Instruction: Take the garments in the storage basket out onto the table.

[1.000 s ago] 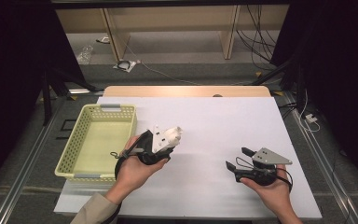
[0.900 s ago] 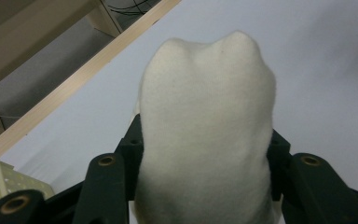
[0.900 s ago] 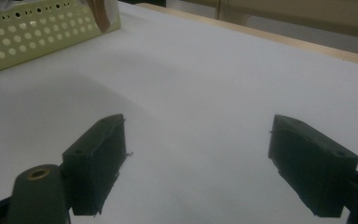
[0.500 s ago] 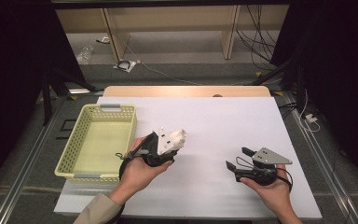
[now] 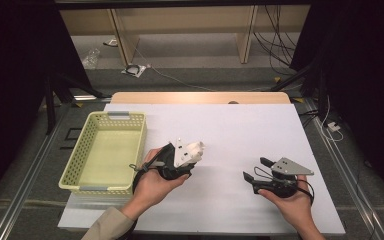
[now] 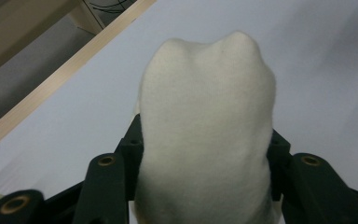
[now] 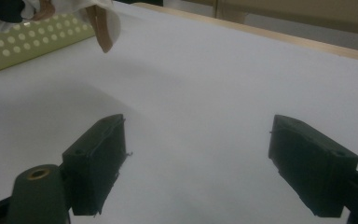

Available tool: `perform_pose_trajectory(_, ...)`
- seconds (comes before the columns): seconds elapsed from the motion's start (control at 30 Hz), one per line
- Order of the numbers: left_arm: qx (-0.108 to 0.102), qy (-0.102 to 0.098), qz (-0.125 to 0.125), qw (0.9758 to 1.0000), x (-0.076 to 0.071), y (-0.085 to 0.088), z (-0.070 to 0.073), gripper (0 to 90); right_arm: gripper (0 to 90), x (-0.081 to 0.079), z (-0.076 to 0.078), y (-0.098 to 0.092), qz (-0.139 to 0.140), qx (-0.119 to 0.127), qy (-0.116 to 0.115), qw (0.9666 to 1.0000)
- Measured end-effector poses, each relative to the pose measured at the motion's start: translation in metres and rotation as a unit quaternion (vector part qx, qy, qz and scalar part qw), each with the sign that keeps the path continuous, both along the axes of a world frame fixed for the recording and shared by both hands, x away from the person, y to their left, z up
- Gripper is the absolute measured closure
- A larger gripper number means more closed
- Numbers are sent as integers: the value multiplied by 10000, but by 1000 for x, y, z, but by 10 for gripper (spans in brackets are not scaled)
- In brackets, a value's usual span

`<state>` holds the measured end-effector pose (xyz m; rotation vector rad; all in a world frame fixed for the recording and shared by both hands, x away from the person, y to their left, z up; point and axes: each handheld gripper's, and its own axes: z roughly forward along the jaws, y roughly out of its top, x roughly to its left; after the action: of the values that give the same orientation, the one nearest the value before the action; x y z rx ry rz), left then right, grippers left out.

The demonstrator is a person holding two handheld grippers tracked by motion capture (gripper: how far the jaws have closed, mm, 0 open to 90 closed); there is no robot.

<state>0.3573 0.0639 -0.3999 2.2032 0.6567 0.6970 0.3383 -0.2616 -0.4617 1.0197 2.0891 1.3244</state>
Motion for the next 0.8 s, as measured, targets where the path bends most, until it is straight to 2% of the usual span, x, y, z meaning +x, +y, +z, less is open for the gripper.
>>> perform_pose_trajectory(0.8, 89, 133, -194, 9997, 2, -19, -9, 502, 196, 2, -1, -2, -73, 50, 37, 10000)
